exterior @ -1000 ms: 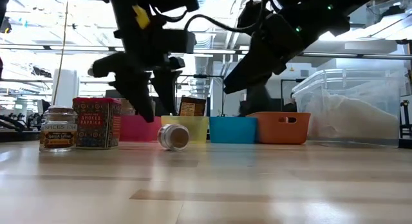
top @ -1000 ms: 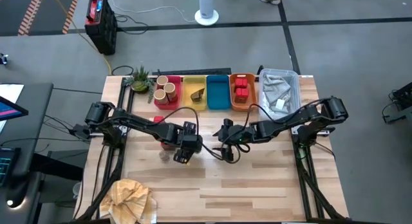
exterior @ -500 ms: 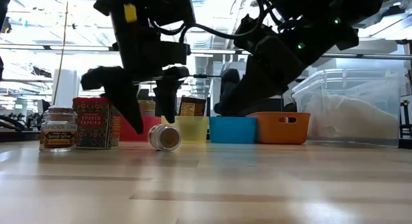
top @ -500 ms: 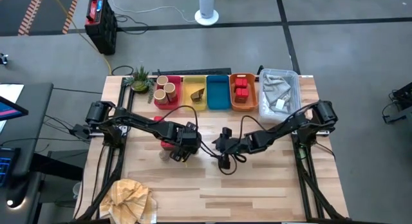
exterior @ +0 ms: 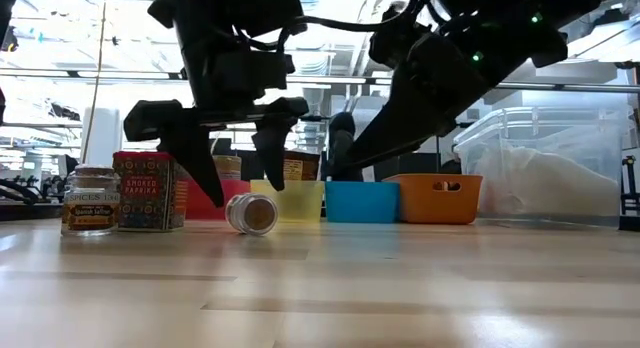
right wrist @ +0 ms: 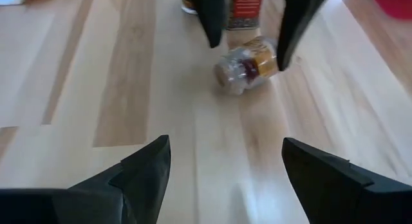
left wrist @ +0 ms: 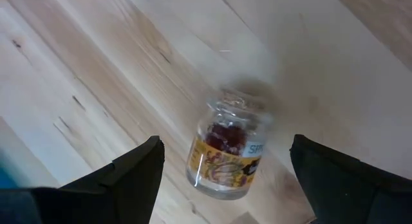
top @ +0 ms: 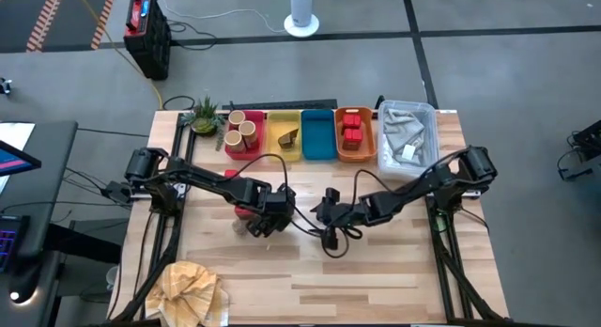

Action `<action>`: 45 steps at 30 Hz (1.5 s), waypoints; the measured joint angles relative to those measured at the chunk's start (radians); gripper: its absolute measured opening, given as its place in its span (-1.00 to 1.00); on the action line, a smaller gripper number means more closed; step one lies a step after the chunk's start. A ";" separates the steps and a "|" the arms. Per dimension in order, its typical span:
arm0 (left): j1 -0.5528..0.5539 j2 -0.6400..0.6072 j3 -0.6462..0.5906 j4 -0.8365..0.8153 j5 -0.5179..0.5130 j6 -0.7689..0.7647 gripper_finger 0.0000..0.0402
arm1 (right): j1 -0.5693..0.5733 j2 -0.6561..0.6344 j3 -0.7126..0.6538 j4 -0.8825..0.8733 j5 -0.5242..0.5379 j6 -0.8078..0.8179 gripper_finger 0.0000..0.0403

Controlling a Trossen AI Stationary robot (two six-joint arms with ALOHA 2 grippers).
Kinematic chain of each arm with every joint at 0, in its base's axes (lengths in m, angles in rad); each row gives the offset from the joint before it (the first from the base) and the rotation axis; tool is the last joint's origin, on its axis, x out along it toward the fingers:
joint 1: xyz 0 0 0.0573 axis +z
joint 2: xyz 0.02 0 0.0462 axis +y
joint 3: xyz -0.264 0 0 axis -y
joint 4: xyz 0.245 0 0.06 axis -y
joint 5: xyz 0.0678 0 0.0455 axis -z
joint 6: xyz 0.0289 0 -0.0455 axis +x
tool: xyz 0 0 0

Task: Sort spices by type
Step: Put the brown spice bottle into the blue bin

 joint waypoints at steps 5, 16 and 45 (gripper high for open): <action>0.017 0.035 0.000 -0.012 0.024 0.009 0.59 | 0.014 0.000 0.000 0.001 -0.003 0.025 0.60; 0.015 0.096 0.002 0.003 -0.041 0.040 0.39 | 0.030 0.000 -0.001 -0.006 -0.003 0.039 0.60; 0.073 0.080 0.083 0.165 0.263 -0.320 -0.09 | 0.134 -0.097 0.003 -0.171 0.470 -0.524 0.44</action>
